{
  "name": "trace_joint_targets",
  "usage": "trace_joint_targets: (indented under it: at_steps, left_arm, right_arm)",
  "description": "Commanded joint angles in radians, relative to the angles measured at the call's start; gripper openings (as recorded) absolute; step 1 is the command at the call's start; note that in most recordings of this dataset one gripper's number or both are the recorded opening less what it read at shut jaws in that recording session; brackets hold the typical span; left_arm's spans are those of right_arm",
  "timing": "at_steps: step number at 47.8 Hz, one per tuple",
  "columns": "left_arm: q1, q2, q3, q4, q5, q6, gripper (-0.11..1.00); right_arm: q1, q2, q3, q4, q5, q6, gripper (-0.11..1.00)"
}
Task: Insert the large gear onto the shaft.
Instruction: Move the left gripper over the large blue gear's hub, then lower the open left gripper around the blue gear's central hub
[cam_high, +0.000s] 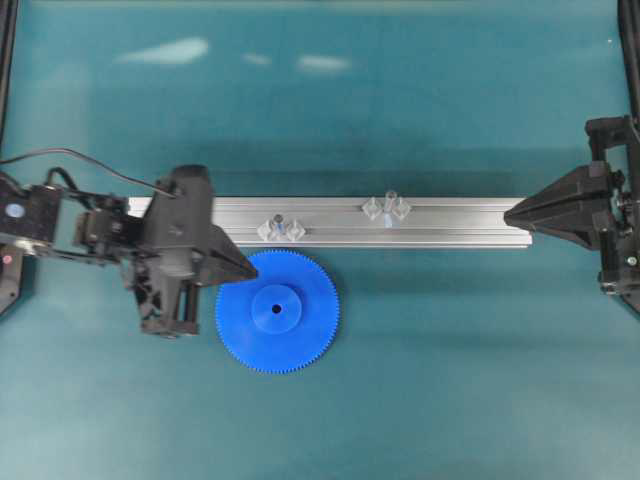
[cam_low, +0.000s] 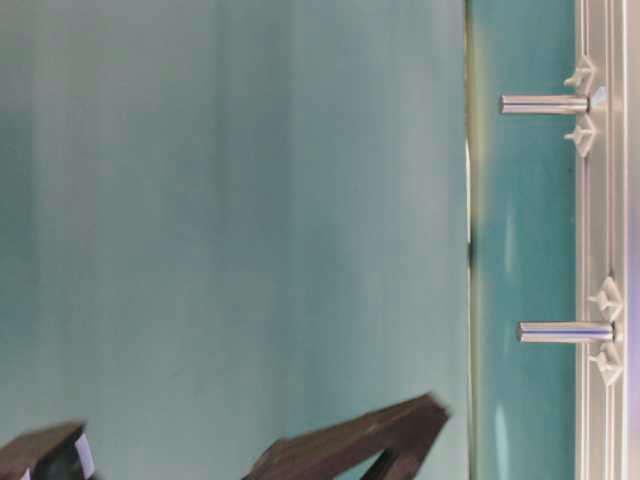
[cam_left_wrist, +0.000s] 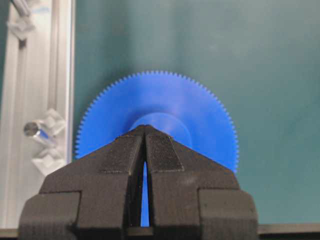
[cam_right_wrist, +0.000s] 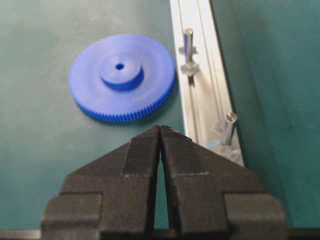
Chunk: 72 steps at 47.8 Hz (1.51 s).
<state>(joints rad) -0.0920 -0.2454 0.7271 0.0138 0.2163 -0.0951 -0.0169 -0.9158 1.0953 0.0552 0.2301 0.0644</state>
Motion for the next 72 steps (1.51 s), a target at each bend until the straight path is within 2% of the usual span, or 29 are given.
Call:
trace_joint_targets:
  at_steps: [1, 11, 29, 44, 72]
  left_arm:
    - [-0.005, 0.029, -0.044, 0.002, -0.005, -0.020, 0.00]
    - [-0.014, 0.101, -0.100, 0.002, 0.014, -0.038, 0.00]
    - [-0.040, 0.210, -0.206, 0.002, 0.149, -0.038, 0.00]
    - [-0.040, 0.285, -0.290, 0.002, 0.339, -0.034, 0.00]
    - [-0.040, 0.360, -0.333, 0.002, 0.402, -0.029, 0.00]
  right_arm:
    - [-0.003, 0.008, -0.017, 0.002, -0.005, 0.008, 0.11]
    - [-0.002, 0.008, -0.015, 0.002, -0.002, 0.008, 0.11]
    - [-0.003, 0.008, -0.009, 0.002, 0.020, 0.009, 0.11]
    - [-0.003, 0.008, -0.006, 0.002, 0.020, 0.009, 0.11]
    - [-0.002, -0.011, 0.008, 0.002, 0.018, 0.034, 0.11]
